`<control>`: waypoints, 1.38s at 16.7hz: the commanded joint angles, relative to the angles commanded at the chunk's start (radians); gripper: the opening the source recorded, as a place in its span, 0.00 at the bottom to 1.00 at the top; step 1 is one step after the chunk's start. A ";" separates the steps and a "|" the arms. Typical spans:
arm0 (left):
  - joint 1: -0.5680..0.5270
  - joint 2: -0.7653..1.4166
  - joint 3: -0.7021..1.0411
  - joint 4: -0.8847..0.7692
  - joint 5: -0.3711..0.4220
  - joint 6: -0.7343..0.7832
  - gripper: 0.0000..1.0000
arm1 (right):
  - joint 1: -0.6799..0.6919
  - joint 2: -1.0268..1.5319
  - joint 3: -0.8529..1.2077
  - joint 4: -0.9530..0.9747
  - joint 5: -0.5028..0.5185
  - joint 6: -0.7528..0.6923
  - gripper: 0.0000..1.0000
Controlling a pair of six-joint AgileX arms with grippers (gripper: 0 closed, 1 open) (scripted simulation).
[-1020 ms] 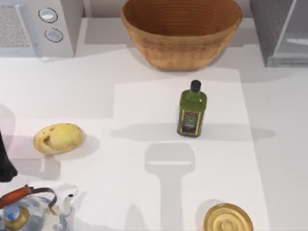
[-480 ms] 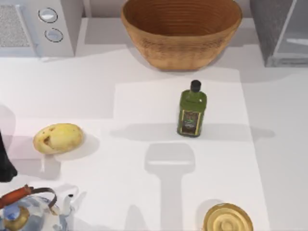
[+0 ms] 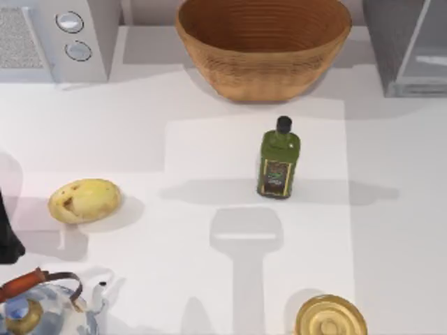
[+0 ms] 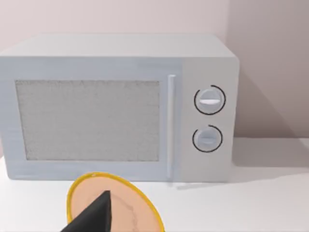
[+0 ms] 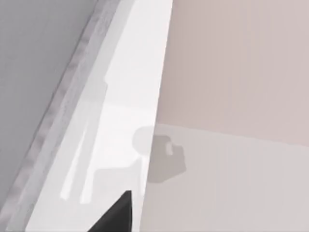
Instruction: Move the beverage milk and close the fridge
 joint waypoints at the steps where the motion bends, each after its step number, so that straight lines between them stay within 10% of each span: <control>1: 0.000 0.000 0.000 0.000 0.000 0.000 1.00 | 0.047 0.000 -0.007 0.069 0.015 0.086 1.00; 7: 0.000 0.000 0.000 0.000 0.000 0.000 1.00 | 0.212 0.001 -0.079 0.377 0.087 0.454 1.00; 16: 0.000 0.000 0.000 0.000 0.000 0.000 1.00 | 0.226 -0.007 -0.100 0.425 0.102 0.506 1.00; 23: 0.000 0.000 0.000 0.000 0.000 0.000 1.00 | 0.482 -0.061 -0.181 0.522 0.306 0.681 1.00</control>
